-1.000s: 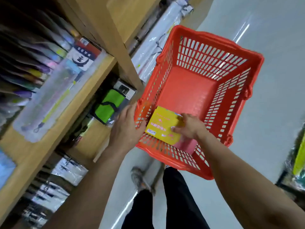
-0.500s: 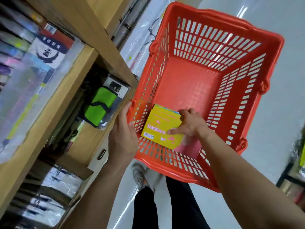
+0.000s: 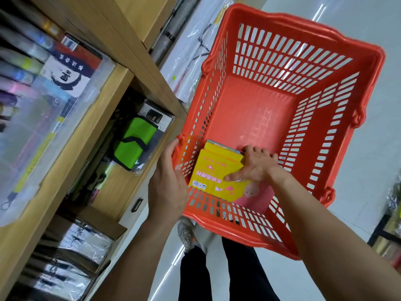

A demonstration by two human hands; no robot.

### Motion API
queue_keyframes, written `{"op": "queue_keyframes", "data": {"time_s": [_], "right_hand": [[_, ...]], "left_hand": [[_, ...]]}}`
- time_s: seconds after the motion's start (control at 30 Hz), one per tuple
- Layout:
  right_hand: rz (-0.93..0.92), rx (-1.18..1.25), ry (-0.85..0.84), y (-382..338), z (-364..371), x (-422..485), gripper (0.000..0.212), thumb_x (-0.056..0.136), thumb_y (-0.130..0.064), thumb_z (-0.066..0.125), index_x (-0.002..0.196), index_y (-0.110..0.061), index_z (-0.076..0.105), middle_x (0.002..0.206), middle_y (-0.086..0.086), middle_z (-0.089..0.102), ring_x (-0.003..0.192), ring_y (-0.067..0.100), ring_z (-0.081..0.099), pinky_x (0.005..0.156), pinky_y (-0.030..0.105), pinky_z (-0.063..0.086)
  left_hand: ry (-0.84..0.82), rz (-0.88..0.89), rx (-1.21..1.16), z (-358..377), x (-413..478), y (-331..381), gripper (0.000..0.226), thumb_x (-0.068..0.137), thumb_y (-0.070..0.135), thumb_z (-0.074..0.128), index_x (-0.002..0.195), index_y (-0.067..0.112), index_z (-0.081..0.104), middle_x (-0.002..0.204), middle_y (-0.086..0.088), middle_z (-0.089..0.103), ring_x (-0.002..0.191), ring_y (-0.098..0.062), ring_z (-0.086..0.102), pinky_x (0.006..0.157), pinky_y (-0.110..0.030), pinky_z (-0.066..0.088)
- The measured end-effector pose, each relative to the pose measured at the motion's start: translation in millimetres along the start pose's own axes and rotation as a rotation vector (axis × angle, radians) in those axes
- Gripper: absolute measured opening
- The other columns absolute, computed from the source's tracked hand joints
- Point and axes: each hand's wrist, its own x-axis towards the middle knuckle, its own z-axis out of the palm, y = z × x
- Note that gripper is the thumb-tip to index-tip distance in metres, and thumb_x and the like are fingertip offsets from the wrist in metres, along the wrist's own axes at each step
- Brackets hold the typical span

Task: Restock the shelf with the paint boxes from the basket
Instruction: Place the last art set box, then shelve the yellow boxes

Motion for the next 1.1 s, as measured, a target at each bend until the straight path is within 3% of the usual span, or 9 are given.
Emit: {"op": "queue_keyframes", "data": {"time_s": [0.1, 0.2, 0.27, 0.43, 0.53, 0.7, 0.87, 1.0, 1.1], "right_hand": [[-0.053, 0.063, -0.077, -1, -9, -5, 0.136, 0.031, -0.094, 0.06, 0.147, -0.026, 0.041, 0.131, 0.007, 0.05, 0.129, 0.033, 0.05, 0.104, 0.048, 0.041], [-0.09, 0.185, -0.119, -2, -13, -7, 0.118, 0.043, -0.075, 0.082, 0.138, -0.017, 0.043, 0.117, 0.0, 0.053, 0.11, 0.027, 0.06, 0.094, 0.039, 0.05], [-0.134, 0.207, -0.094, -2, -13, -11, 0.111, 0.052, -0.066, 0.088, 0.142, -0.02, 0.041, 0.117, 0.0, 0.06, 0.11, 0.028, 0.062, 0.096, 0.039, 0.05], [-0.18, 0.162, 0.029, -8, -16, -28, 0.111, 0.049, -0.072, 0.081, 0.142, -0.024, 0.043, 0.124, 0.006, 0.059, 0.113, 0.034, 0.061, 0.099, 0.046, 0.051], [-0.166, 0.254, 0.085, -7, -30, -48, 0.113, 0.04, -0.078, 0.072, 0.135, -0.023, 0.046, 0.12, 0.005, 0.062, 0.109, 0.031, 0.062, 0.094, 0.044, 0.052], [-0.183, 0.557, 0.198, 1, -64, -96, 0.105, 0.042, -0.067, 0.081, 0.132, -0.023, 0.049, 0.117, 0.003, 0.067, 0.104, 0.024, 0.067, 0.094, 0.047, 0.054], [-0.234, 0.733, 0.294, 0, -104, -175, 0.084, 0.051, -0.056, 0.089, 0.122, -0.036, 0.047, 0.109, -0.013, 0.068, 0.09, -0.003, 0.067, 0.076, 0.021, 0.053], [-0.332, 0.861, 0.294, -21, -134, -255, 0.086, 0.05, -0.055, 0.09, 0.125, -0.036, 0.052, 0.111, -0.011, 0.072, 0.096, 0.01, 0.073, 0.085, 0.041, 0.06], [-0.461, 0.947, 0.293, -48, -151, -317, 0.083, 0.047, -0.054, 0.091, 0.12, -0.042, 0.054, 0.106, -0.018, 0.075, 0.096, 0.005, 0.075, 0.081, 0.032, 0.062]], "left_hand": [[-0.016, -0.012, -0.002, -1, 2, 1, 0.053, 0.104, 0.018, 0.044, 0.142, 0.052, 0.029, 0.132, 0.023, 0.046, 0.101, 0.001, 0.058, 0.068, -0.013, 0.044], [-0.021, -0.016, 0.003, -2, 4, 1, 0.054, 0.104, 0.017, 0.044, 0.143, 0.051, 0.03, 0.131, 0.025, 0.046, 0.098, 0.018, 0.056, 0.067, -0.007, 0.04], [-0.031, -0.024, -0.003, -3, 4, 1, 0.053, 0.104, 0.018, 0.044, 0.142, 0.053, 0.029, 0.131, 0.023, 0.047, 0.097, 0.013, 0.058, 0.065, -0.008, 0.041], [-0.029, -0.02, -0.011, -3, 10, 0, 0.056, 0.101, 0.016, 0.044, 0.141, 0.054, 0.032, 0.128, 0.024, 0.05, 0.086, 0.011, 0.056, 0.064, -0.012, 0.04], [-0.023, -0.017, -0.026, -6, 15, 3, 0.055, 0.099, 0.018, 0.048, 0.14, 0.052, 0.034, 0.126, 0.023, 0.051, 0.094, 0.015, 0.053, 0.069, -0.013, 0.041], [-0.079, -0.023, -0.074, -14, 11, 15, 0.051, 0.097, 0.031, 0.054, 0.14, 0.05, 0.035, 0.131, 0.013, 0.057, 0.112, -0.013, 0.061, 0.083, -0.033, 0.05], [-0.082, -0.05, -0.071, -44, 0, 40, 0.076, 0.081, 0.063, 0.055, 0.148, 0.03, 0.043, 0.145, 0.001, 0.055, 0.133, -0.018, 0.052, 0.107, -0.047, 0.045], [-0.168, -0.024, -0.394, -86, -34, 82, 0.061, 0.081, 0.063, 0.068, 0.137, 0.044, 0.051, 0.137, 0.012, 0.062, 0.127, -0.014, 0.06, 0.1, -0.05, 0.05], [-0.156, 0.034, -0.567, -128, -74, 115, 0.043, 0.092, 0.052, 0.062, 0.132, 0.037, 0.059, 0.127, 0.006, 0.071, 0.116, -0.016, 0.068, 0.092, -0.049, 0.054]]}}
